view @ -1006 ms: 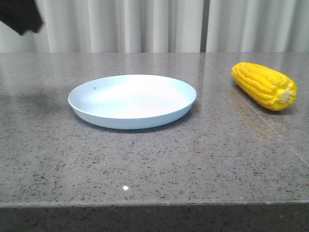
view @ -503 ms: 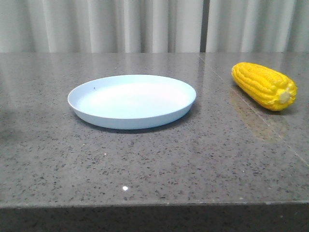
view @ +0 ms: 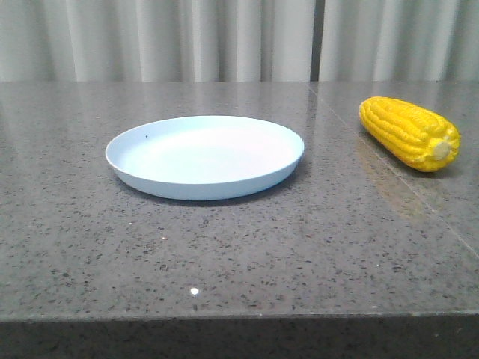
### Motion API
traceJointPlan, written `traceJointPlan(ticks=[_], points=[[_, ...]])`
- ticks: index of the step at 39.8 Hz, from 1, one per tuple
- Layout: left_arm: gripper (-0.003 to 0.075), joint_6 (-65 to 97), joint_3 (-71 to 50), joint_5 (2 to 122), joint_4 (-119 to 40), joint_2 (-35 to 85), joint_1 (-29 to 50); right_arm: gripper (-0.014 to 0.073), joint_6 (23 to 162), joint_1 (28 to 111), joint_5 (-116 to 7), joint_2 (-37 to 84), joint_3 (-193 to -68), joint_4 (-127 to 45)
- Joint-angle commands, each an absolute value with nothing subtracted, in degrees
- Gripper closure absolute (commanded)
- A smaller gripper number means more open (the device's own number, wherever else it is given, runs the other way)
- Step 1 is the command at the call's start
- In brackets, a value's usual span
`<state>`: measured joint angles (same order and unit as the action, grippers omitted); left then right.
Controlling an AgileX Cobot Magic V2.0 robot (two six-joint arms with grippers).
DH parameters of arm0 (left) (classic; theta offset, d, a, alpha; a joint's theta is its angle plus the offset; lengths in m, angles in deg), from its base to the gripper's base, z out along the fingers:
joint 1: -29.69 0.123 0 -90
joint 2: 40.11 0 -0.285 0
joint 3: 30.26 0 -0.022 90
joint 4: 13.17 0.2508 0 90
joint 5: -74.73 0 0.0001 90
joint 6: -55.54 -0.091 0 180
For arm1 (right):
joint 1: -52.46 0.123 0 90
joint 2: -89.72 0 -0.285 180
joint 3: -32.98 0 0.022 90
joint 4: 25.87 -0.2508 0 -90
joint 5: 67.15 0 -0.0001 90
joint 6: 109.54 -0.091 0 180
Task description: Place corn on plate with both arms
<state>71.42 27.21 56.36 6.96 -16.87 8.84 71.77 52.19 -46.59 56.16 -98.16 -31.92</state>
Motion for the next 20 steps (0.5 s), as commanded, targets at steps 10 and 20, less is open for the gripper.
traceJointPlan(ticks=[10, 20], points=[[0.0741, 72.06, 25.8, 61.72, 7.73, -20.67, 8.66, -0.0007, 72.17, 51.9, -49.57, 55.66, -100.15, -32.69], [0.0741, 72.06, 25.8, 61.72, 7.73, -20.67, 8.66, -0.0007, 72.17, 51.9, -44.39, 46.07, -104.33, -35.57]])
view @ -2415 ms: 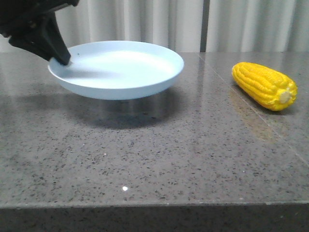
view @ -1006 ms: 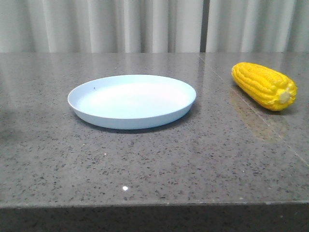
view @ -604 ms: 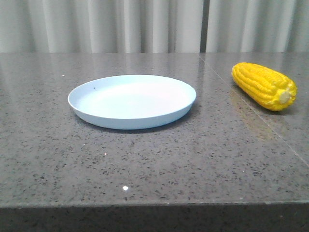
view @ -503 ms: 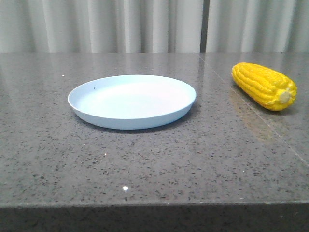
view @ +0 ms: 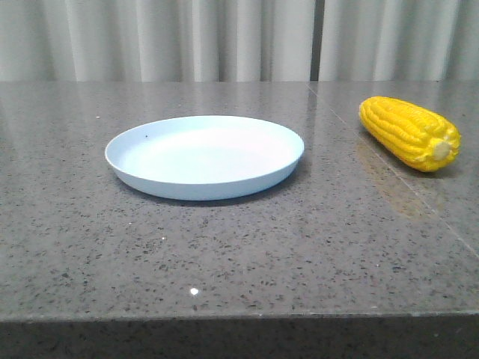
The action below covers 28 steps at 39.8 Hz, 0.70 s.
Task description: Place corn on plate with both arms
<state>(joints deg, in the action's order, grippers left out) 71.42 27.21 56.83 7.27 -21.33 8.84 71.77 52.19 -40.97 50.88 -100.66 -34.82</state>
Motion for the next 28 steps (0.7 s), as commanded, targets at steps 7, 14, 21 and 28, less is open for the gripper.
traceJointPlan(ticks=[7, 14, 21, 28], points=[[0.0741, 72.06, 25.8, 61.72, 7.73, -20.67, 8.66, -0.0007, 72.17, 52.58, -42.06, 33.09, -111.48, -35.57], [0.0741, 72.06, 25.8, 61.72, 7.63, -20.67, 8.66, -0.0007, 72.17, 58.35, -37.93, 20.31, -120.33, -35.96], [0.0741, 72.06, 25.8, 61.72, 7.63, -20.67, 8.66, -0.0007, 72.12, 63.04, -34.63, 8.74, -128.49, -38.61], [0.0741, 72.06, 25.8, 61.72, 7.63, -20.67, 8.66, -0.0007, 72.12, 63.41, -34.15, -0.1, -133.19, -39.84]])
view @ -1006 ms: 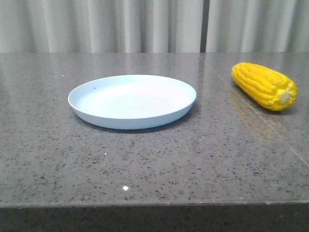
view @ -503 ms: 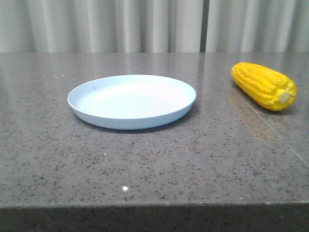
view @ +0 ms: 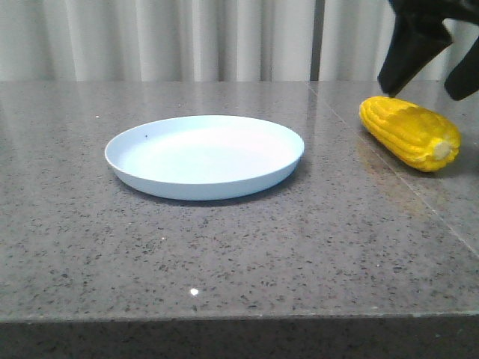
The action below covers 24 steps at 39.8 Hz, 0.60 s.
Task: Place corn on plate with both arms
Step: 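Lower the right gripper onto the yellow corn cob and close it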
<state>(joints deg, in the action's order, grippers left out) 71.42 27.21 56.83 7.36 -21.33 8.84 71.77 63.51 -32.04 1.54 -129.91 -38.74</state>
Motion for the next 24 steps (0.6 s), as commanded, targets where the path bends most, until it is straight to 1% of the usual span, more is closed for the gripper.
traceJointPlan(ticks=[1, 7, 8, 10, 12, 13, 14, 16, 19, 21, 24], points=[[0.0741, 72.06, 25.8, 61.72, 7.63, -20.67, 8.66, -0.0007, 72.12, 63.41, -34.21, -0.91, -133.62, -39.84], [0.0741, 72.06, 25.8, 61.72, 7.63, -20.67, 8.66, -0.0005, 72.12, 63.41, -34.13, -5.08, -134.85, -40.45], [0.0741, 72.06, 25.8, 61.72, 7.63, -20.67, 8.66, 0.0, 72.12, 63.41, -34.2, -5.33, -134.85, -40.6], [0.0741, 72.06, 25.8, 61.72, 7.63, -20.67, 8.66, 0.0037, 72.12, 63.41, -33.98, -5.55, -134.85, -40.72], [0.0741, 72.06, 25.8, 61.72, 7.63, -20.67, 8.66, 0.0115, 72.12, 63.41, -33.57, -5.55, -134.85, -40.72], [0.0741, 72.06, 25.8, 61.72, 7.63, -20.67, 8.66, 0.0192, 72.12, 63.41, -33.46, -5.41, -134.85, -40.72], [0.0741, 72.06, 25.8, 61.72, 7.63, -20.67, 8.66, 0.0242, 72.12, 63.41, -33.46, -5.33, -134.85, -40.72], [0.0741, 72.06, 25.8, 61.72, 7.63, -20.67, 8.66, 0.0374, 72.12, 63.41, -33.46, -5.25, -134.85, -40.72], [0.0741, 72.06, 25.8, 61.72, 7.63, -20.67, 8.66, 0.0486, 72.12, 63.41, -33.46, -4.83, -134.85, -40.72], [0.0741, 72.06, 25.8, 61.72, 7.63, -20.67, 8.66, 0.0504, 72.12, 63.41, -33.46, -4.06, -134.85, -40.72], [0.0741, 72.06, 25.8, 61.72, 7.63, -20.67, 8.66, 0.0494, 72.12, 63.41, -33.23, -2.31, -134.85, -40.65]])
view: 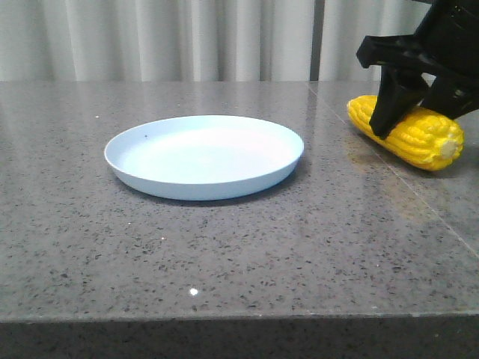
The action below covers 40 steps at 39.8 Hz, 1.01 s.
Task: Place corn on plate with both arms
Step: 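Lower the right gripper onto the yellow corn cob and close it, then lift the corn cob with the right gripper and carry it over the plate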
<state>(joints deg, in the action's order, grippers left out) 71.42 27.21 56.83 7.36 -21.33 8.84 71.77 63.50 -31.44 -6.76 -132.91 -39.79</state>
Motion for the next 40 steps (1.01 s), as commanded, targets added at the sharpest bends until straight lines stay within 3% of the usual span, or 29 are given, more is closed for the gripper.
traceJointPlan(ticks=[1, 10, 24, 31, 40], points=[[0.0741, 72.06, 25.8, 61.72, 7.63, -20.67, 8.66, 0.0494, 72.12, 63.41, -33.3, -1.69, -134.85, -40.65], [0.0741, 72.06, 25.8, 61.72, 7.63, -20.67, 8.66, 0.0519, 60.36, 67.74, -32.0, 1.91, -137.57, -35.13], [0.0741, 72.06, 25.8, 61.72, 7.63, -20.67, 8.66, 0.0517, 29.78, 89.65, -26.05, -5.86, -147.51, -10.37], [0.0741, 72.06, 25.8, 61.72, 7.63, -20.67, 8.66, 0.0515, 24.02, 95.77, -27.37, -11.31, -151.35, -10.37], [0.0741, 72.06, 25.8, 61.72, 7.63, -20.67, 8.66, 0.0506, 20.77, 97.06, -28.37, -15.82, -151.94, -10.64]])
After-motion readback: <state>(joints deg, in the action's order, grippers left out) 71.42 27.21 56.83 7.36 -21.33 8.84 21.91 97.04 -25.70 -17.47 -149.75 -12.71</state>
